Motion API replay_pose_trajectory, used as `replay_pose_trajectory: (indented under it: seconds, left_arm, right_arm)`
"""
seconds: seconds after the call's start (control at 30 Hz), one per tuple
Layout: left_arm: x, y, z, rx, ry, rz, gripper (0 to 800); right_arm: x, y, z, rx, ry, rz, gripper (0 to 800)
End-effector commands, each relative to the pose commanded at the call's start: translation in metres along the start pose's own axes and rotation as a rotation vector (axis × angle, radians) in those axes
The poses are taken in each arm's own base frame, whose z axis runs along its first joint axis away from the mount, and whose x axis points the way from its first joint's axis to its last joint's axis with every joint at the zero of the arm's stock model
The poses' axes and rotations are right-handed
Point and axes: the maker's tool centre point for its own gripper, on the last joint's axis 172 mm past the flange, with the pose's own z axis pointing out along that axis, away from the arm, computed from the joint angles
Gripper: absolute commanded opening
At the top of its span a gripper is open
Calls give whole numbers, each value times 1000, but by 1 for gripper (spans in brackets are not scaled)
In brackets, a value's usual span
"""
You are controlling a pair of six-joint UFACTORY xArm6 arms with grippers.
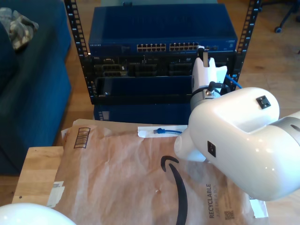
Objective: Grab the cable and plug it in
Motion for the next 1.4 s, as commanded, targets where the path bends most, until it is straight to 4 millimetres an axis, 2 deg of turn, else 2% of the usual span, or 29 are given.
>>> replay_pose_trajectory:
  seconds: [1.4]
  left_arm:
    - [0,0,0,0,0,0,800]
  right_arm:
    - [-11,-1,12,26,-23,1,0]
